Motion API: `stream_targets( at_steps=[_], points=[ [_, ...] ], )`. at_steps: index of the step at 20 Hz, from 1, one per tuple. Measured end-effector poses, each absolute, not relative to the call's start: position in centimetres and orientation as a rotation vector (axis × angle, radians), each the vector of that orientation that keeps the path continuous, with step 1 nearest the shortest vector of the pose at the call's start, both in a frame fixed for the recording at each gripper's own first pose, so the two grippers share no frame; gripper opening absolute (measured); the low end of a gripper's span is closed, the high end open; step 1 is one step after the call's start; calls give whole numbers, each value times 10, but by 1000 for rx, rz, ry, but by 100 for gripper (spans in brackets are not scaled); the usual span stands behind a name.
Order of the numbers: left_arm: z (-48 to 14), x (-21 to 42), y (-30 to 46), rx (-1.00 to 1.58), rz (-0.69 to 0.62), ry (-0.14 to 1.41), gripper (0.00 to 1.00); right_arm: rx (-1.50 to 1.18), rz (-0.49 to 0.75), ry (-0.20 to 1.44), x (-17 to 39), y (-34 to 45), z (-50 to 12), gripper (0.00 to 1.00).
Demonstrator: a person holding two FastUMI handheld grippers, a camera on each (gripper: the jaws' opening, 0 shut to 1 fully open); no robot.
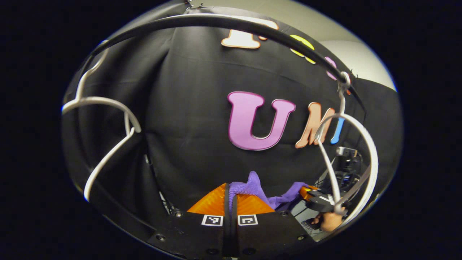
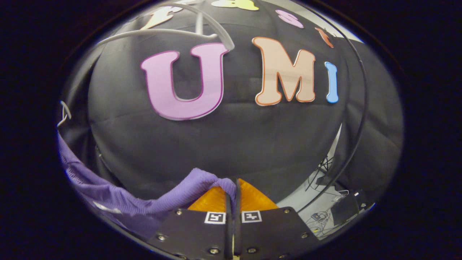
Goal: Grasp the clothes on the hanger with both hands and then place them into the laundry hamper below.
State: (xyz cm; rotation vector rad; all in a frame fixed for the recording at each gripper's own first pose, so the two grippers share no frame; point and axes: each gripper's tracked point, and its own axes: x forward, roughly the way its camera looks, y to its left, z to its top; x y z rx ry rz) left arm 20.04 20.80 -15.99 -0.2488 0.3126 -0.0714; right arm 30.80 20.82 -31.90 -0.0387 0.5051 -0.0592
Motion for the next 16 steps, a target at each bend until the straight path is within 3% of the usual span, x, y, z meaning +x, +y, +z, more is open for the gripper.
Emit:
stream_targets(
  at_steps=[9,16],
  points=[
    [-188,89,222,-235,76,313,1,-123,36,508,185,202,-277,2],
    [-164,51,174,-185,91,252,0,-117,99,413,145,198,-211,2]
  ],
)
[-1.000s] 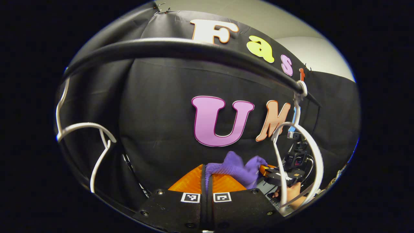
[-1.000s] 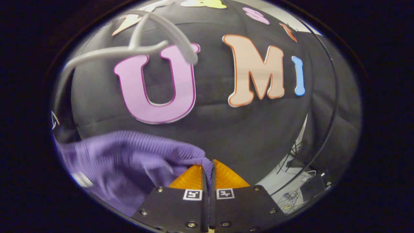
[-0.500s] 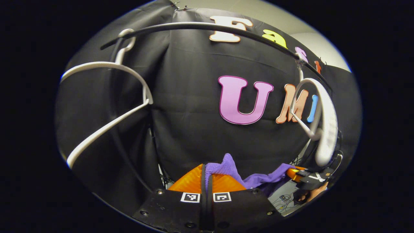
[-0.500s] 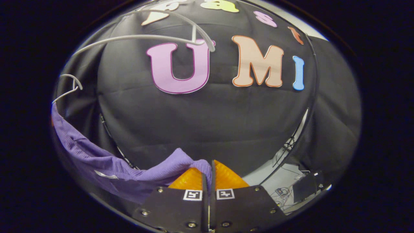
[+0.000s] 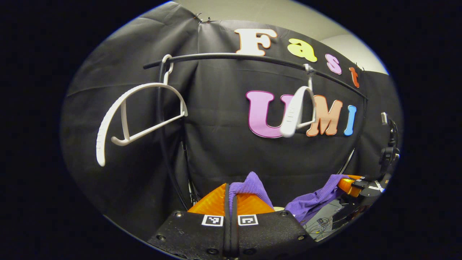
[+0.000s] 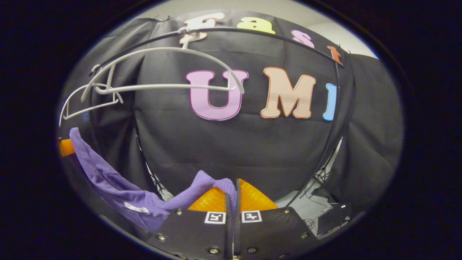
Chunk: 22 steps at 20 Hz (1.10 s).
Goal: Grasp the clothes on the hanger with both hands and then place them into the laundry hamper below.
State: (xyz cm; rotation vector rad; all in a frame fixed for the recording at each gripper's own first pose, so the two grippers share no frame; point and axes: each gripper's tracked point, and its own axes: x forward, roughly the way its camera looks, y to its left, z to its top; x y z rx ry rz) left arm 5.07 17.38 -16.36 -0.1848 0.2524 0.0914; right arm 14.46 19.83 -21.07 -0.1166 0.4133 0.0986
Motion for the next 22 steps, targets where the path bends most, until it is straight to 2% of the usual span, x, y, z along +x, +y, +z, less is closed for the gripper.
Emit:
stream_targets(
  at_steps=[2,3,4,11,18,22],
  points=[
    [-154,50,150,-177,60,235,0,-111,103,391,136,196,-193,2],
    [-151,50,139,-174,42,230,0,-102,107,380,135,197,-186,7],
    [-144,54,129,-172,30,220,0,-93,111,368,132,195,-177,2],
    [-124,87,59,-147,-79,167,0,-60,106,321,139,181,-146,1],
    [-152,155,-2,-130,-174,198,0,-64,57,381,183,150,-180,2],
    [-199,195,-21,-109,-194,258,0,-67,30,464,207,128,-228,2]
  ],
)
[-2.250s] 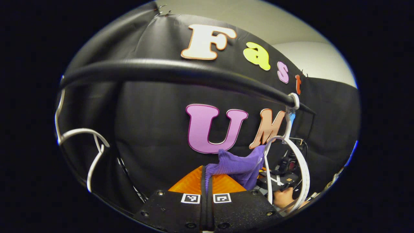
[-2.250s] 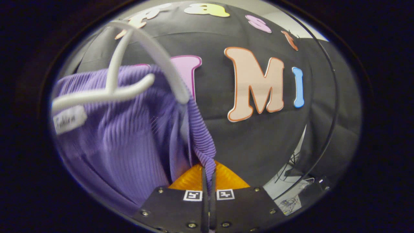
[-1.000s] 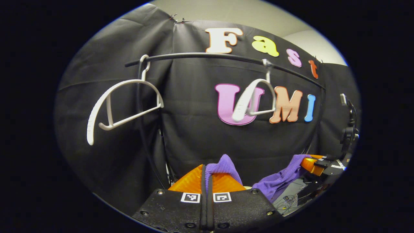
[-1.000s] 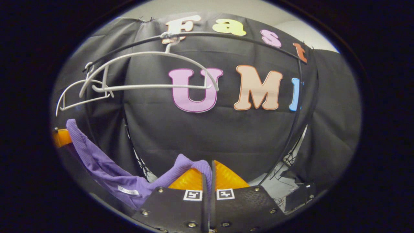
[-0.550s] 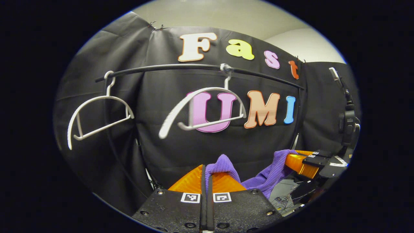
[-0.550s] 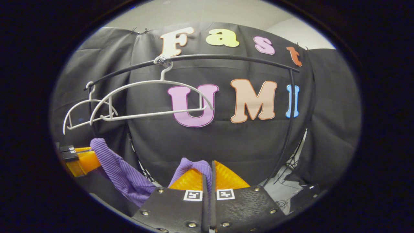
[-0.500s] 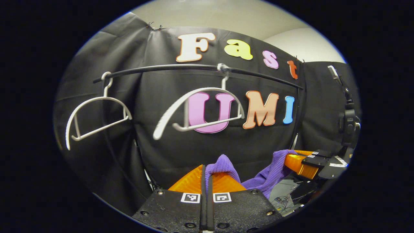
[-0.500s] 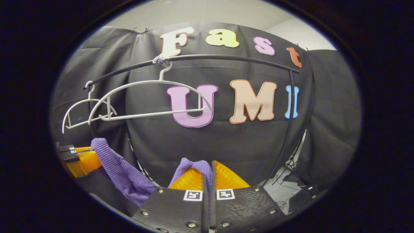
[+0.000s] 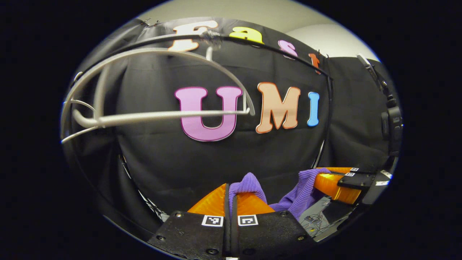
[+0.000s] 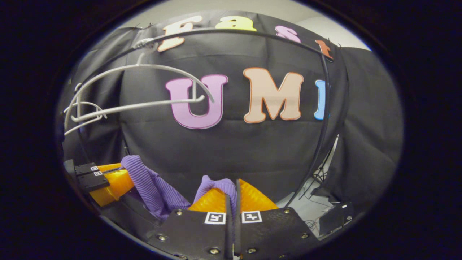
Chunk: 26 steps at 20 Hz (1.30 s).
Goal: Grasp the clothes on the hanger with both hands and then place them into the laundry hamper below.
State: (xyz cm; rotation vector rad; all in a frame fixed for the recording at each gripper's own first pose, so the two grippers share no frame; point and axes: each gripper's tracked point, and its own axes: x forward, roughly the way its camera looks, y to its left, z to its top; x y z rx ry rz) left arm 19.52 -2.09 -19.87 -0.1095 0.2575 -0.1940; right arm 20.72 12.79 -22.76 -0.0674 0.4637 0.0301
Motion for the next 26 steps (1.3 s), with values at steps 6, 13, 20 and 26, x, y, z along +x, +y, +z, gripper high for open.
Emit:
stream_targets(
  at_steps=[6,13,20,26],
  points=[
    [-285,237,-47,-100,-203,376,1,-63,17,626,225,108,-330,7],
    [-399,254,-48,-78,-164,550,1,-67,9,803,225,112,-447,2],
    [-502,258,-47,-37,-137,688,1,-64,-50,966,199,103,-552,2],
    [-539,237,-59,-117,-155,779,9,-32,-56,1029,189,93,-585,7]
  ],
)
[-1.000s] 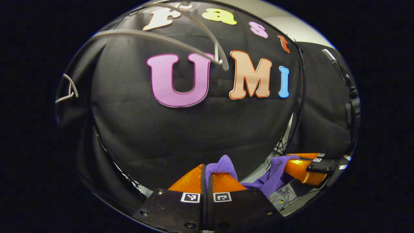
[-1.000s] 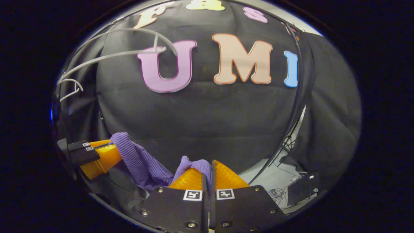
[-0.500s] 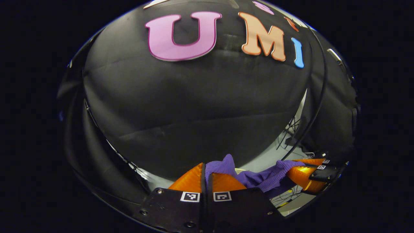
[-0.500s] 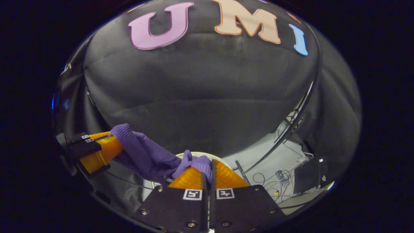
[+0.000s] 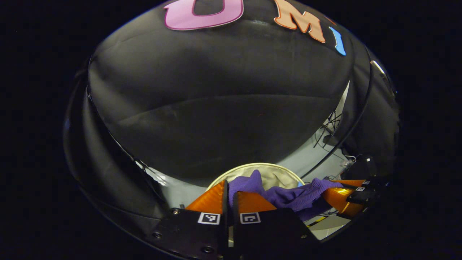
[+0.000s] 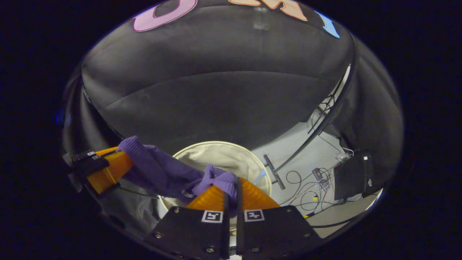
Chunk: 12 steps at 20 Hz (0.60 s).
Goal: Grasp the clothes on the hanger with both hands and then place them into the laundry hamper below.
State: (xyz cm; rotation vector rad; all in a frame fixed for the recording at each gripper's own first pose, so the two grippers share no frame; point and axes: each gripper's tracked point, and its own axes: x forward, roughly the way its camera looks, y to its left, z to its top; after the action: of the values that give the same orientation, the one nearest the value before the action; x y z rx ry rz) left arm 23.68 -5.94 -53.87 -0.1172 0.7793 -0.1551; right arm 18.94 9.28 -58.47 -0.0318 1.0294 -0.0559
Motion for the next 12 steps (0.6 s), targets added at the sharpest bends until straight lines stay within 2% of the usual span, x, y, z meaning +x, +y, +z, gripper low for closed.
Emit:
stream_targets(
  at_steps=[2,3,4,6,7,11,12],
  points=[
    [-534,234,-62,-125,-168,772,14,-33,-55,1023,187,94,-581,11],
    [-531,231,-61,-120,-170,770,36,-21,-52,1000,187,99,-573,29],
    [-529,227,-58,-114,-159,775,57,-21,-66,983,186,100,-566,37],
    [-514,222,-53,-100,-152,764,100,-20,-85,966,180,97,-542,78],
    [-505,218,-50,-94,-153,756,97,-13,-86,957,179,97,-533,98],
    [-470,202,-39,-72,-155,718,95,-26,-66,919,176,99,-492,98],
    [-462,200,-34,-72,-151,705,96,-34,-62,907,175,100,-482,94]
  ],
)
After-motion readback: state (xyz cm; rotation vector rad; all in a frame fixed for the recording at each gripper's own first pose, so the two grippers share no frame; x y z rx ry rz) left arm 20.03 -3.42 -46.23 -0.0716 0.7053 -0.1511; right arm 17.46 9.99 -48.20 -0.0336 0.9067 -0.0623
